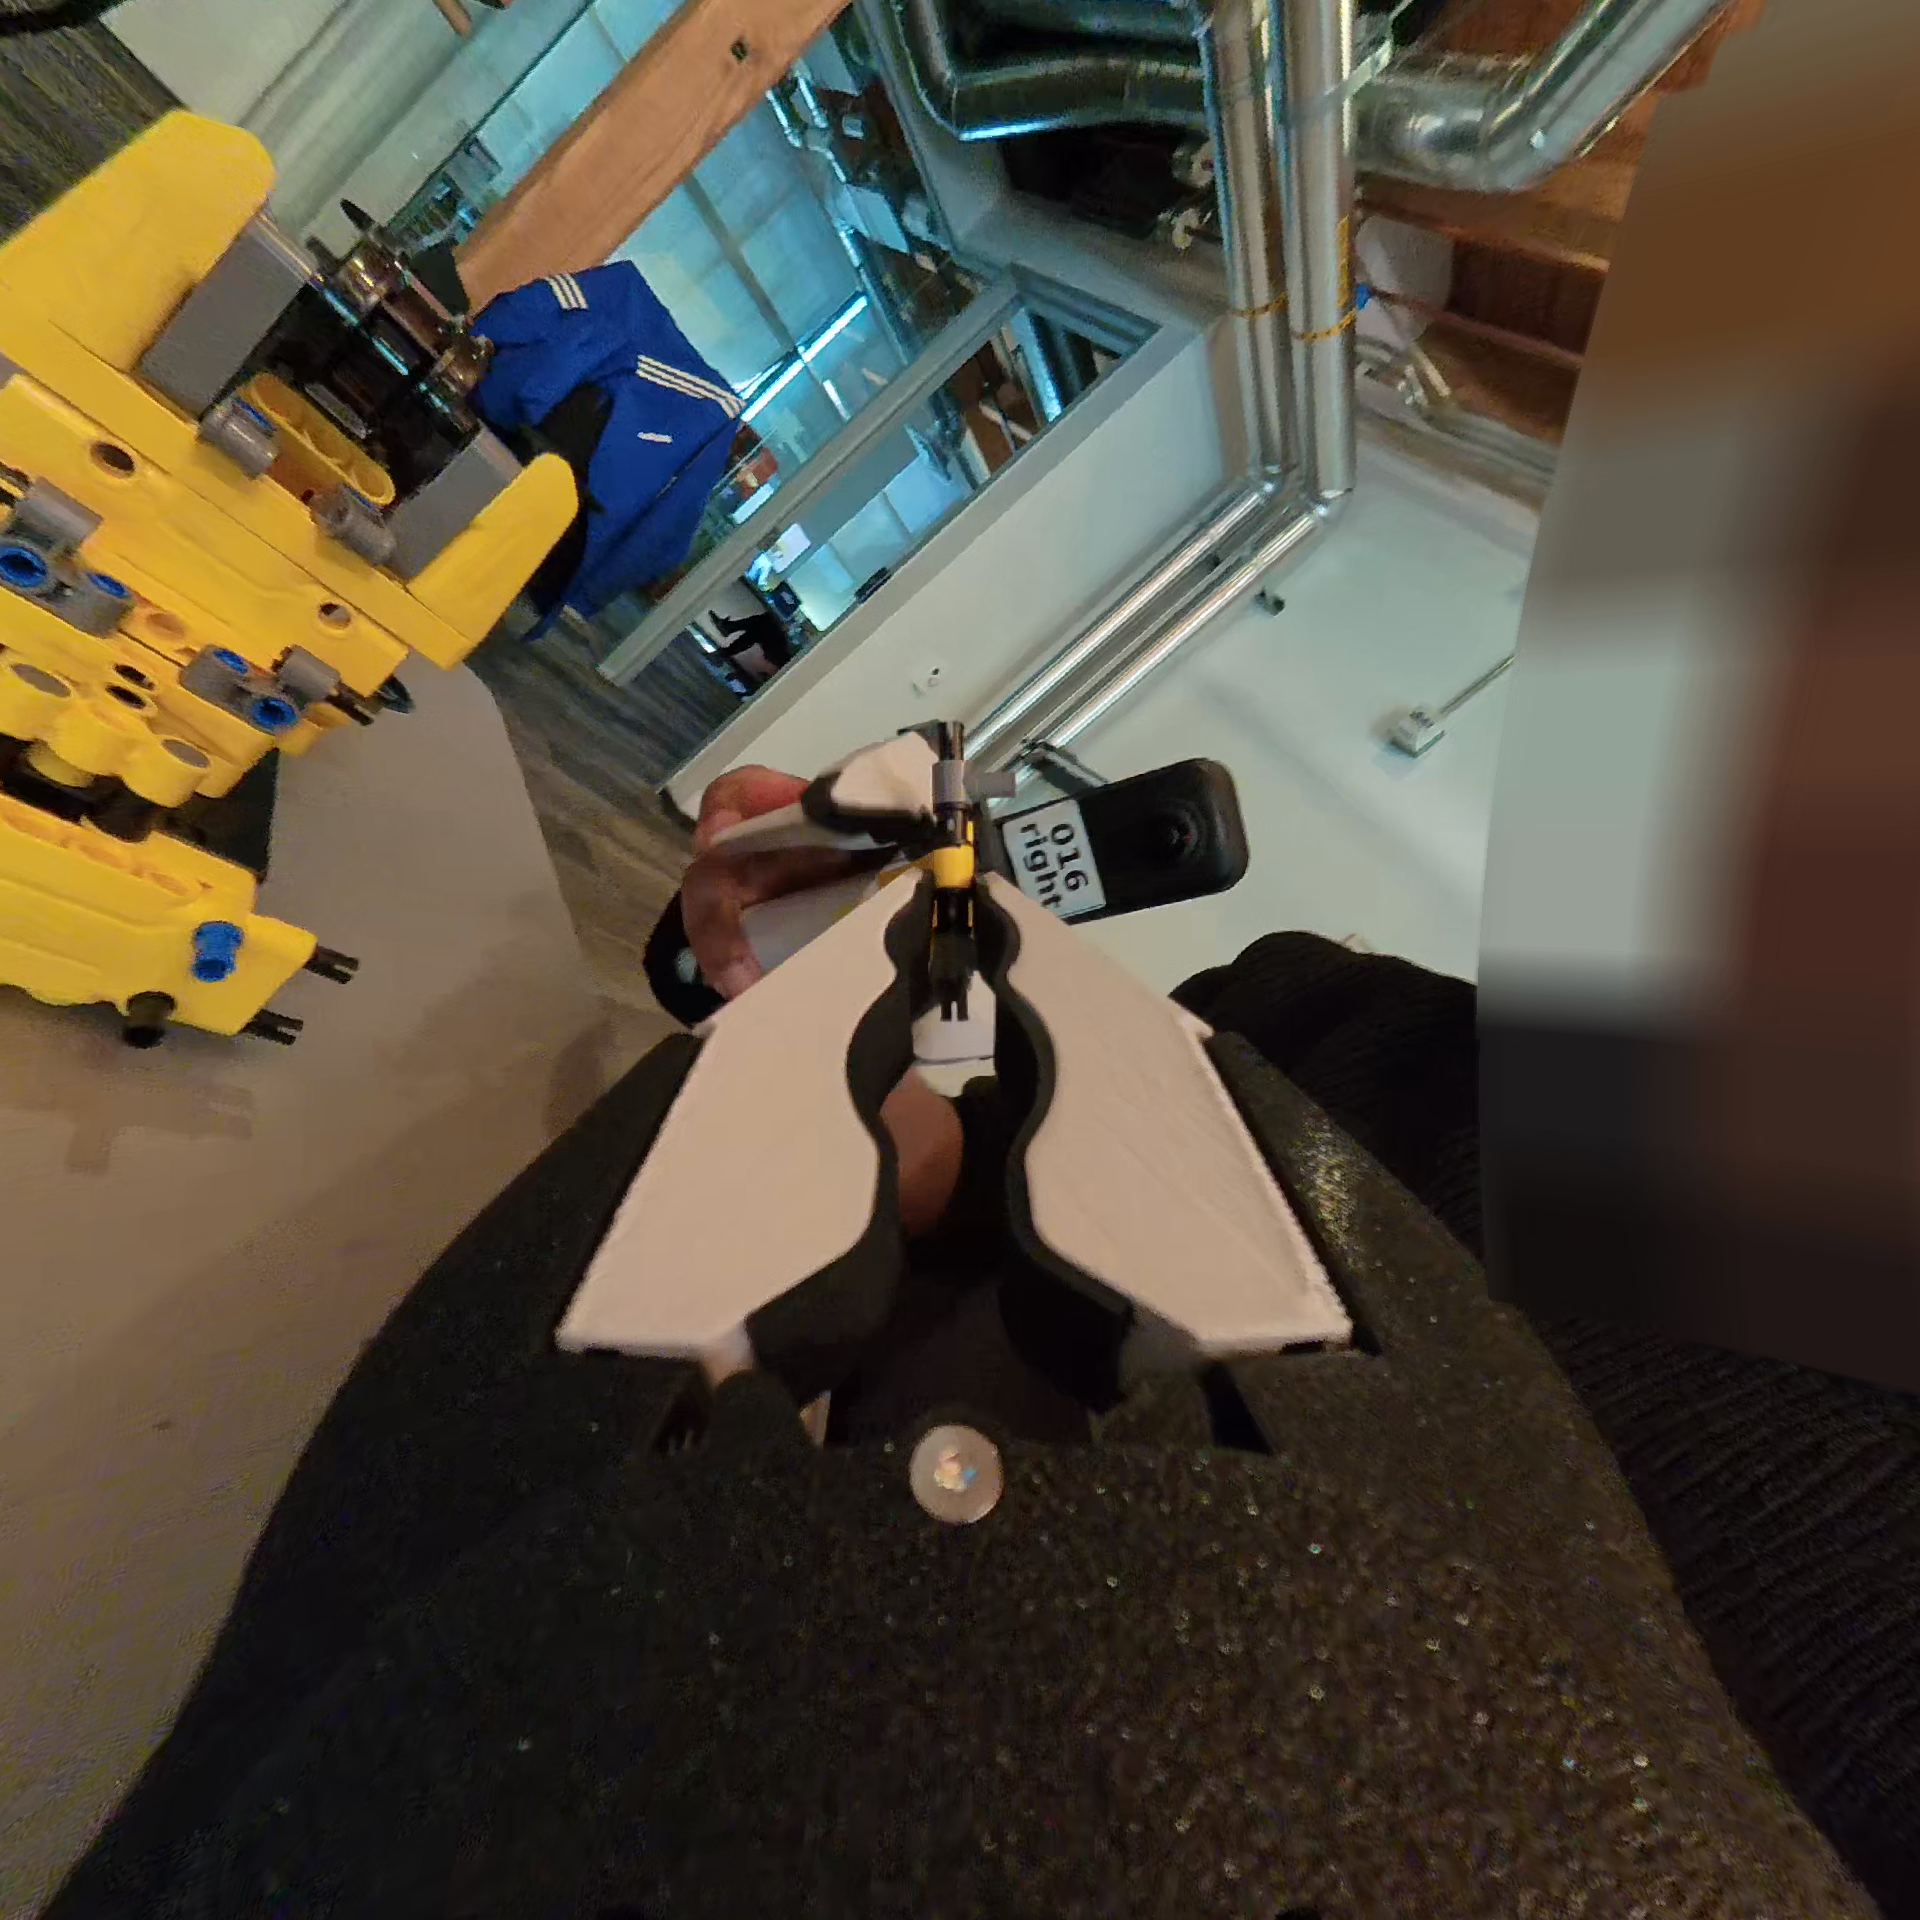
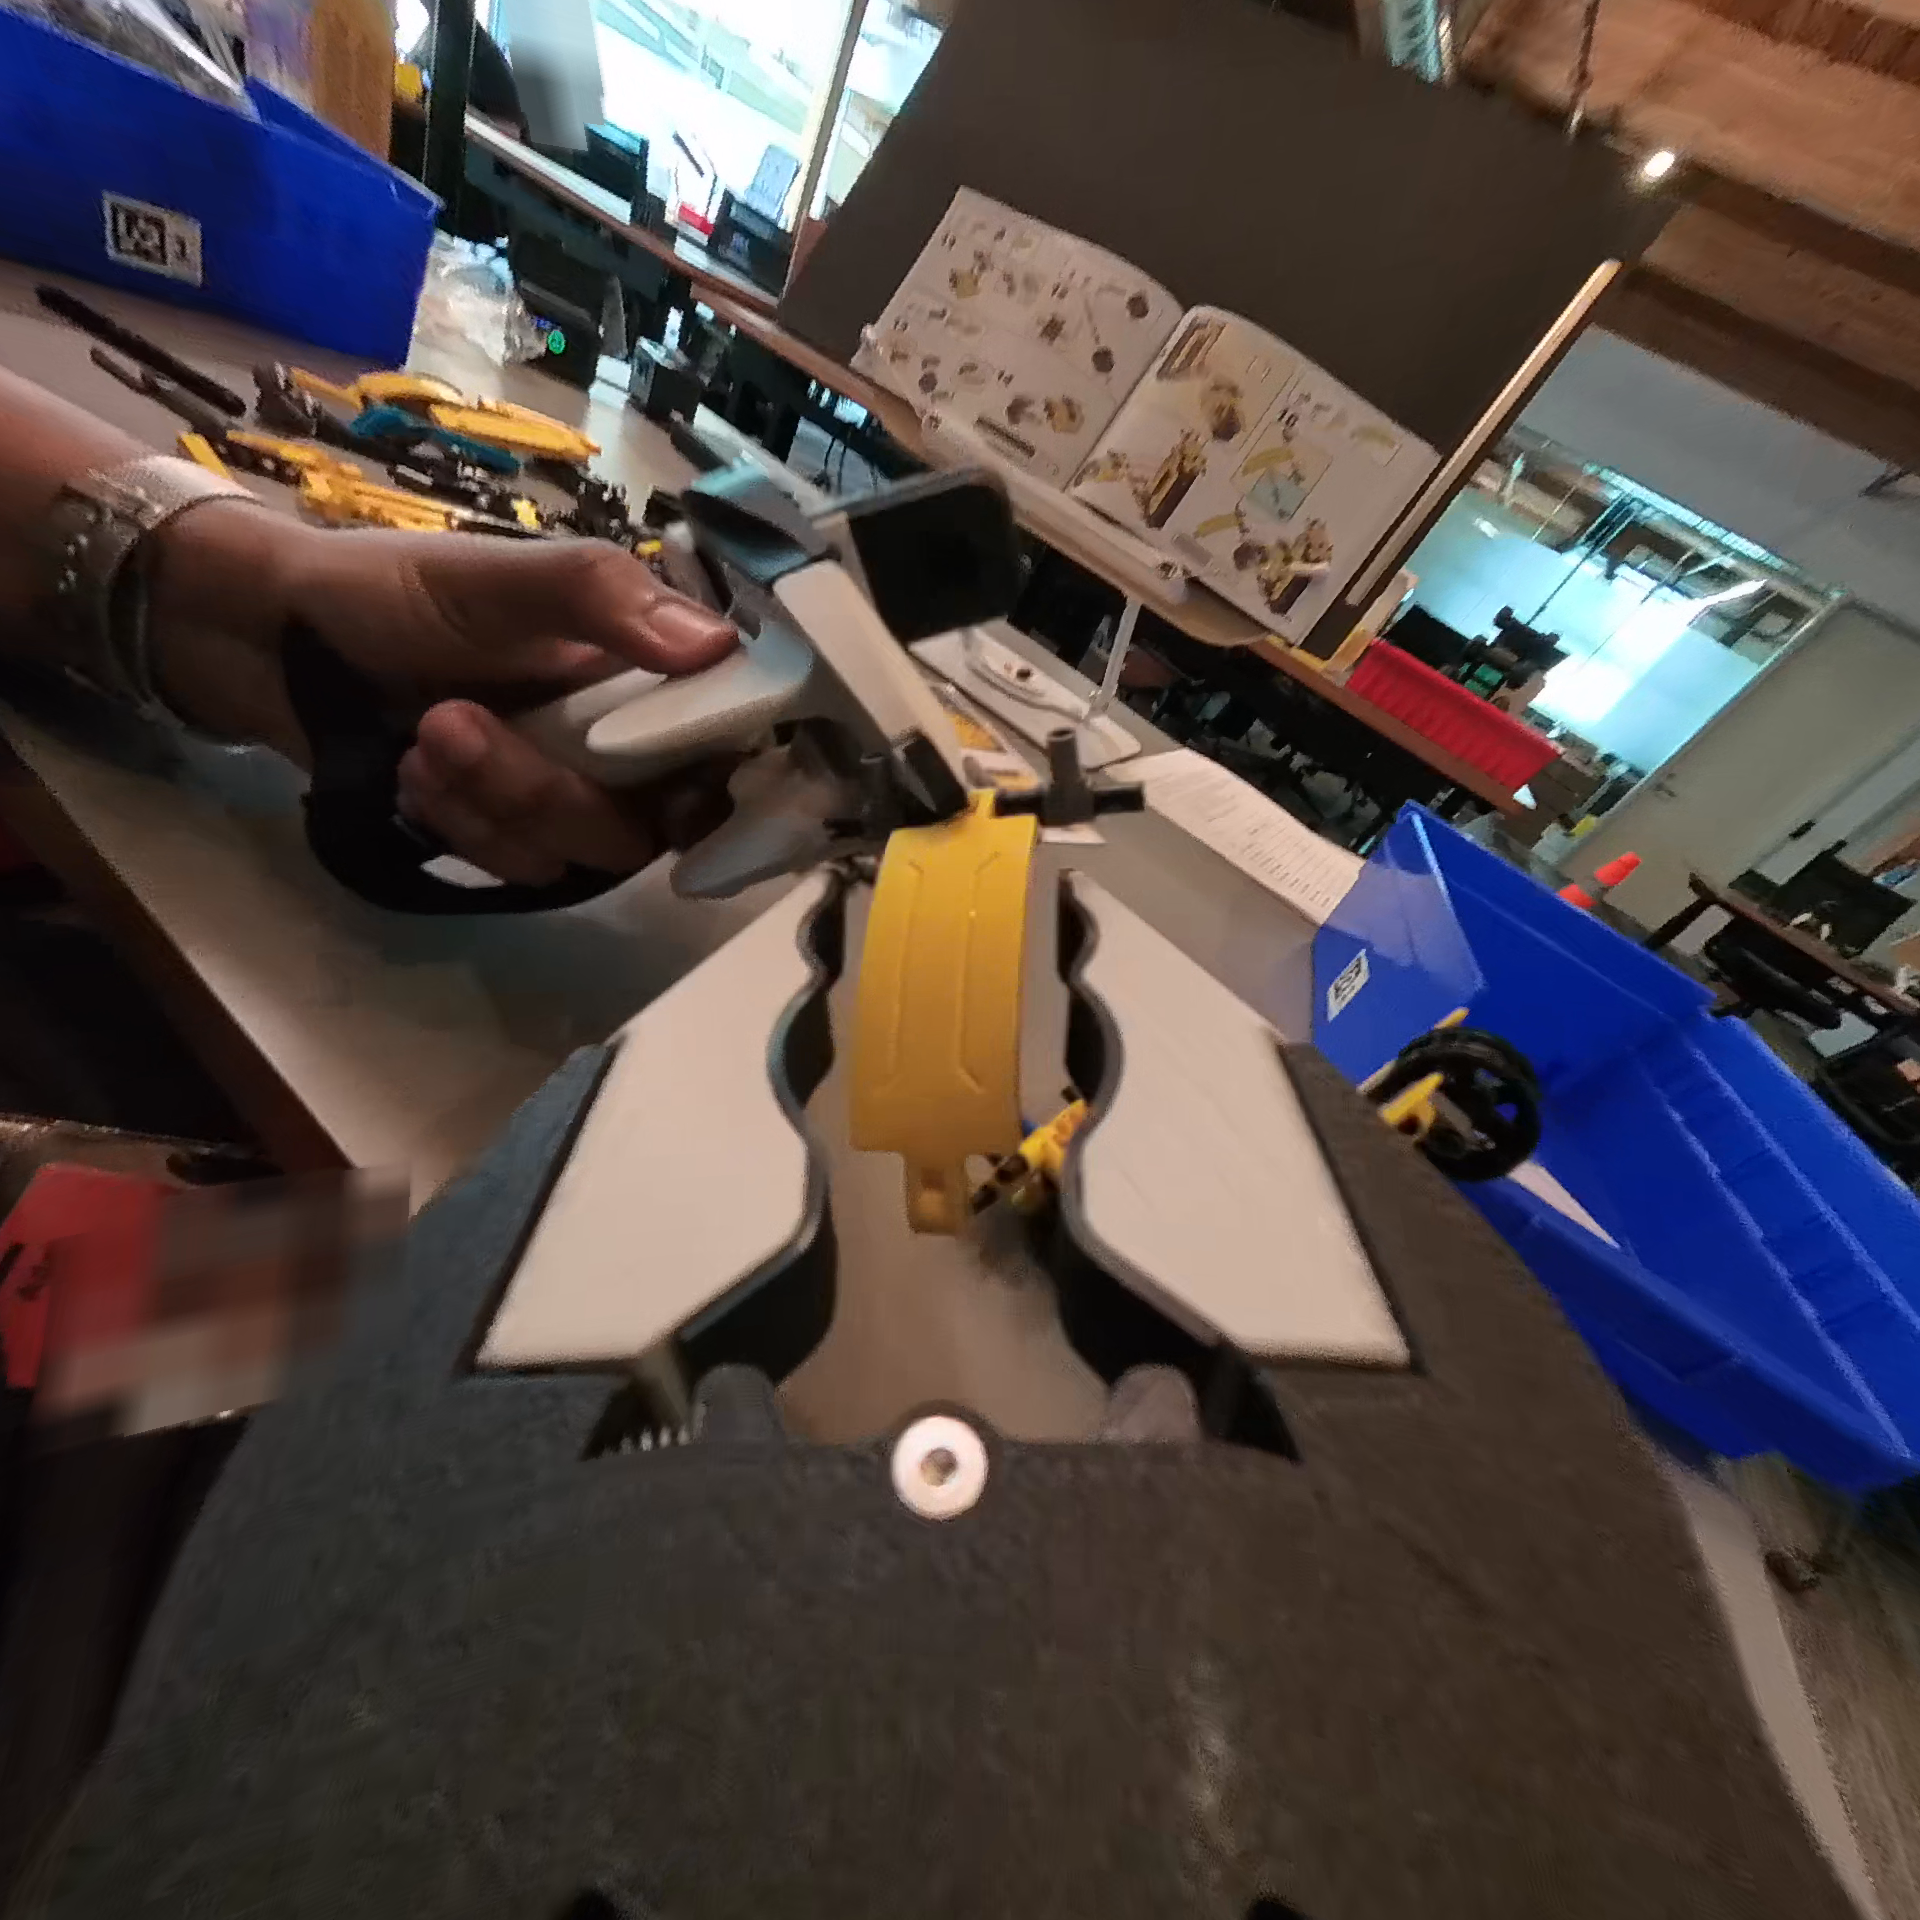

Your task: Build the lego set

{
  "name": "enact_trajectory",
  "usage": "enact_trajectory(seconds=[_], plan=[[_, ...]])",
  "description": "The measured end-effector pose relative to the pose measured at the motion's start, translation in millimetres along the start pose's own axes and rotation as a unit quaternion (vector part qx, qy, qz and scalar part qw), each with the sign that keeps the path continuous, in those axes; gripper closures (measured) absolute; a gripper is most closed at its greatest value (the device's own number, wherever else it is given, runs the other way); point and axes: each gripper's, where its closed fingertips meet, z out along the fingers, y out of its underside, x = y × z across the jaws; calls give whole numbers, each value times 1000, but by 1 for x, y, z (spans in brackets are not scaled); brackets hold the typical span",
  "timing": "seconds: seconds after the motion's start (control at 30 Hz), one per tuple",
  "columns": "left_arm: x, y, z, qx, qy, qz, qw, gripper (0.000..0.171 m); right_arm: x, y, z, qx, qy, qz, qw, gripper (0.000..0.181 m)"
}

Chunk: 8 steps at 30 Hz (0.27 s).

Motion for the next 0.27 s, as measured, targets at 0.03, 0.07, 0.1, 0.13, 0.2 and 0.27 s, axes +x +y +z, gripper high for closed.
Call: enact_trajectory(seconds=[0.03, 0.07, 0.1, 0.13, 0.2, 0.27], plan=[[1, -1, 0, 4, 10, -11, 1000, 165, 2, -3, -1, 10, 7, -2, 1000, 138], [2, -1, -1, 9, 20, -23, 1000, 165, 3, -5, -2, 18, 14, -6, 1000, 136], [3, -1, -1, 12, 30, -34, 999, 165, 4, -7, -3, 26, 19, -12, 999, 134], [4, -2, -1, 15, 38, -44, 998, 165, 4, -9, -4, 34, 24, -19, 999, 133], [7, -1, -1, 18, 58, -65, 996, 166, 5, -15, -7, 54, 41, -38, 997, 132], [11, -1, 0, 20, 82, -87, 993, 166, 8, -23, -13, 83, 76, -70, 991, 132]])
